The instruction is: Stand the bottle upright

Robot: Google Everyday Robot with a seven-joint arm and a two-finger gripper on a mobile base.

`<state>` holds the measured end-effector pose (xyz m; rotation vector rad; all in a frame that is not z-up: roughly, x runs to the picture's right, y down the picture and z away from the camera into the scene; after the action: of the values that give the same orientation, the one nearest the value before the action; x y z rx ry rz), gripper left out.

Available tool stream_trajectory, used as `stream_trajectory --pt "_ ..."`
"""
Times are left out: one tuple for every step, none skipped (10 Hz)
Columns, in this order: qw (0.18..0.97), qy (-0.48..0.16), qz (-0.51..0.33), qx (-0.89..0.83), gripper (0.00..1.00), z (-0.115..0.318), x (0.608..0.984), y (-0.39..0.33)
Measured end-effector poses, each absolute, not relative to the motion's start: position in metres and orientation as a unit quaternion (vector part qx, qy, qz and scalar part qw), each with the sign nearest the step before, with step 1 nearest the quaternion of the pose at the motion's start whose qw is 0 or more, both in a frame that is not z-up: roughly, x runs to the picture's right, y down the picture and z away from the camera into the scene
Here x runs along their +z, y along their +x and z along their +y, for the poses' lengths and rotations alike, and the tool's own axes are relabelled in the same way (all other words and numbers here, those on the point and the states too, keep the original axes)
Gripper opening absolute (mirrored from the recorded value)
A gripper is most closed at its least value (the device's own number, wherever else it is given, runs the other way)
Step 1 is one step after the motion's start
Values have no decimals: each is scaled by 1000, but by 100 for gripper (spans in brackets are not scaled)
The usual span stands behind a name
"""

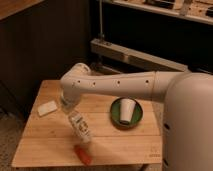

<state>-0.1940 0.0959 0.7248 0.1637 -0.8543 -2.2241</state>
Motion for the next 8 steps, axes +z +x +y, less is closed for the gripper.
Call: stream_trajectory --pt "366 73 -329 -867 27 94 725 -196" --pt "366 83 -327 -867 27 94 726 -196" --pt "365 88 -325 -868 27 92 727 -196" --pt "365 93 -324 -868 27 91 728 -197" --pt "367 96 -323 -867 27 89 728 -196" --pt "369 98 -321 -867 27 88 729 -195" --pt "371 100 -320 -866 27 86 730 -195" --pt "376 102 -318 -864 27 85 731 -193"
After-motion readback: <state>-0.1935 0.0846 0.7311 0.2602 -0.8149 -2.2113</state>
